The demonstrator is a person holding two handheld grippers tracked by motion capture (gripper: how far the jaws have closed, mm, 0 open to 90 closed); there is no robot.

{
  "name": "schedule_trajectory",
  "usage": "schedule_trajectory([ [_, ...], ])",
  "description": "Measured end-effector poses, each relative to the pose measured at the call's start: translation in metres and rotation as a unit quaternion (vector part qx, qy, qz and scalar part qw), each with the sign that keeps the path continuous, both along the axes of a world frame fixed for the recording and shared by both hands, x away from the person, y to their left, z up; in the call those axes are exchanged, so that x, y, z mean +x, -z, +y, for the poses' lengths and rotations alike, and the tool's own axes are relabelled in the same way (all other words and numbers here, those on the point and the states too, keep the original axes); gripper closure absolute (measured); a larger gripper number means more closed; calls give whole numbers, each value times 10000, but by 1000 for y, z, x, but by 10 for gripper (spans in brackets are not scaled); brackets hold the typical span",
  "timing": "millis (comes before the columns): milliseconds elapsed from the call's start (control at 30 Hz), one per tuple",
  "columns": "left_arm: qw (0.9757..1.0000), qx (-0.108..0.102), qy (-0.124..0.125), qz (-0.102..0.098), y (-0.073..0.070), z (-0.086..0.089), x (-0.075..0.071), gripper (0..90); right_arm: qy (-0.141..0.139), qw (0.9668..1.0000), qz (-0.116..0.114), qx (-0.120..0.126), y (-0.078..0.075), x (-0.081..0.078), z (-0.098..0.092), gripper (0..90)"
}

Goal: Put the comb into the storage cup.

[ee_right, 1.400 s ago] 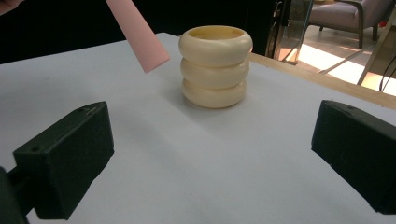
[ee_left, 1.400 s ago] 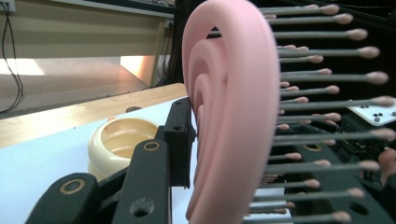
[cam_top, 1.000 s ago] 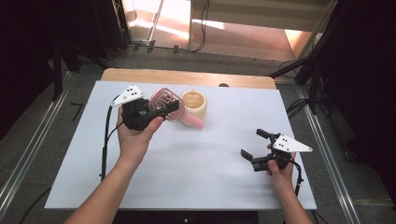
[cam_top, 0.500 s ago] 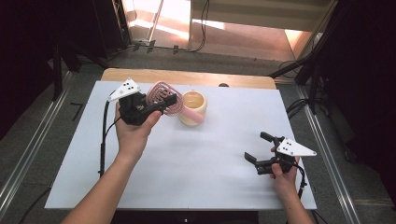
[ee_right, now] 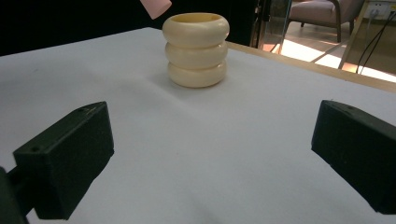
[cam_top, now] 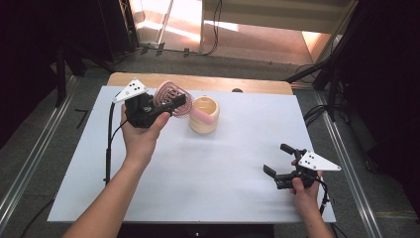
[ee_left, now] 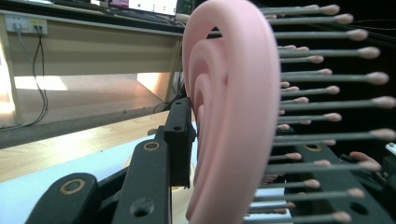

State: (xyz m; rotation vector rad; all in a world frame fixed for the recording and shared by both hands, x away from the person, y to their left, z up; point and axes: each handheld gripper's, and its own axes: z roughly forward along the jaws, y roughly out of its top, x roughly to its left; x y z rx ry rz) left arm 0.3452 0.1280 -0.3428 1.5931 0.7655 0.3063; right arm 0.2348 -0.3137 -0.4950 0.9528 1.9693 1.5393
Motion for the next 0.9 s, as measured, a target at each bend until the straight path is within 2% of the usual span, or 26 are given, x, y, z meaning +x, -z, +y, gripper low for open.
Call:
schedule_trajectory([
  [467, 9999, -18, -98, -77, -5, 0, 8, 639, 160, 9998, 26, 104, 2, -4, -7, 0],
  [900, 9997, -51, -208, -94, -6, 2, 14, 640, 146, 9998, 59, 92, 5, -5, -8, 0],
])
